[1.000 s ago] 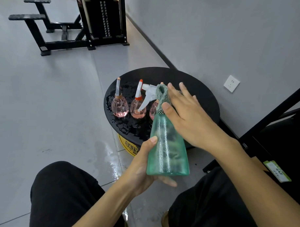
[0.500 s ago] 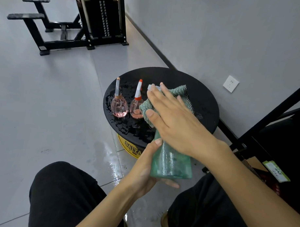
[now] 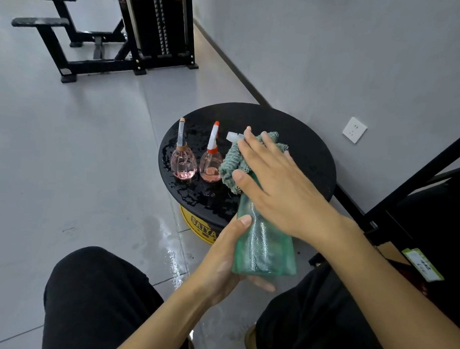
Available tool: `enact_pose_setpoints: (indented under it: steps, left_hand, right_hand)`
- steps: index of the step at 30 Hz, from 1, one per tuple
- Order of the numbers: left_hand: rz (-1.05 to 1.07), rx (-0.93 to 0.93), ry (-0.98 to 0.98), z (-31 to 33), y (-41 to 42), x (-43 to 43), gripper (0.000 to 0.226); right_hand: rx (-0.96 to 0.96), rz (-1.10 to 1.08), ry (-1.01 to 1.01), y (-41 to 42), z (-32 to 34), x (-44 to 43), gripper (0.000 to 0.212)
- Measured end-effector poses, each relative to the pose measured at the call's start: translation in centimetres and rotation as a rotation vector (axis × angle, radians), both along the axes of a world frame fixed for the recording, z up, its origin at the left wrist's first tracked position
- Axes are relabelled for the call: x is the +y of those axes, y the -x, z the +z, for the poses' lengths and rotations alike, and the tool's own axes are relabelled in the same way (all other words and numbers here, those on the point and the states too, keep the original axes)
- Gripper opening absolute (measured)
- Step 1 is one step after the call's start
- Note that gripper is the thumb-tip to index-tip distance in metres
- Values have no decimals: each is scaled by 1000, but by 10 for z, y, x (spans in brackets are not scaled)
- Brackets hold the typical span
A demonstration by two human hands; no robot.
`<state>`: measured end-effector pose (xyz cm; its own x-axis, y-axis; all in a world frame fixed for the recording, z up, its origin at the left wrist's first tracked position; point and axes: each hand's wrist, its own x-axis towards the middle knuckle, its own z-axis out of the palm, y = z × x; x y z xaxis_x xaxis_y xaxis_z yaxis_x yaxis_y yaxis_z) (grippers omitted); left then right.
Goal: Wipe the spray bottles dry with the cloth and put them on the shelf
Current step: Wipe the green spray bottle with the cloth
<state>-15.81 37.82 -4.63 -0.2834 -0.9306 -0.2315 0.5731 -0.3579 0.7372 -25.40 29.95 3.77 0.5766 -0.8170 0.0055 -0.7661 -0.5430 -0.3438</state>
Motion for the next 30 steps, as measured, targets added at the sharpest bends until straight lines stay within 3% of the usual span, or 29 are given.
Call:
enact_pose_setpoints:
  steps: [9, 15, 21, 25, 30]
  left_hand:
    - [12, -5, -8, -1, -6, 1, 44]
    - [-44, 45, -57, -6, 1, 1, 74]
    - [-27, 56, -21, -5, -1, 2, 69]
    - [-53, -3, -21, -6, -1, 3, 79]
    - [-77, 28, -10, -7, 1, 2, 91]
  right_hand:
    - [65, -58, -5, 6, 5, 23, 66]
    - [9, -158, 38, 7, 8, 5, 62]
    - [42, -18, 62, 3, 8, 20, 55]
    - [-38, -43, -32, 7, 1, 4, 58]
    - [-114, -109, -1, 6, 4, -13, 53]
